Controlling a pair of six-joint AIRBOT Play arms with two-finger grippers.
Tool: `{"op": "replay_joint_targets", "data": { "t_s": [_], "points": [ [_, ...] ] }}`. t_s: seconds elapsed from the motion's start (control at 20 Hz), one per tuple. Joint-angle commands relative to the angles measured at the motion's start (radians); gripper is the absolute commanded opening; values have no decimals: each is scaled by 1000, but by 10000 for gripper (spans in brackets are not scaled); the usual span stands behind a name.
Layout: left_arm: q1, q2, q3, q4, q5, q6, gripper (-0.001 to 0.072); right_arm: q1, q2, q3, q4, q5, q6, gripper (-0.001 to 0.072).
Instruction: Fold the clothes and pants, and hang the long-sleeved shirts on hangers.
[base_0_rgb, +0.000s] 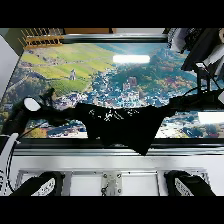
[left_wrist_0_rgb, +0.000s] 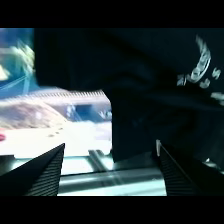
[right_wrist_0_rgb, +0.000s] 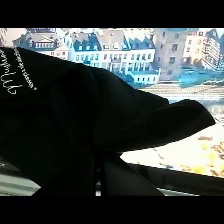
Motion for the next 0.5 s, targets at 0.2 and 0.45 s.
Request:
{"op": "replay_joint_targets", "data": {
  "t_s": [0.2,0.45],
  "points": [
    [-256,-142,-107,-84,234,-13,623,2,-1,-2,23,0,1,9],
    [-295,-219,-35,-84,263,-25,623,2,-2,-2,23,0,0,9]
  ]
}}
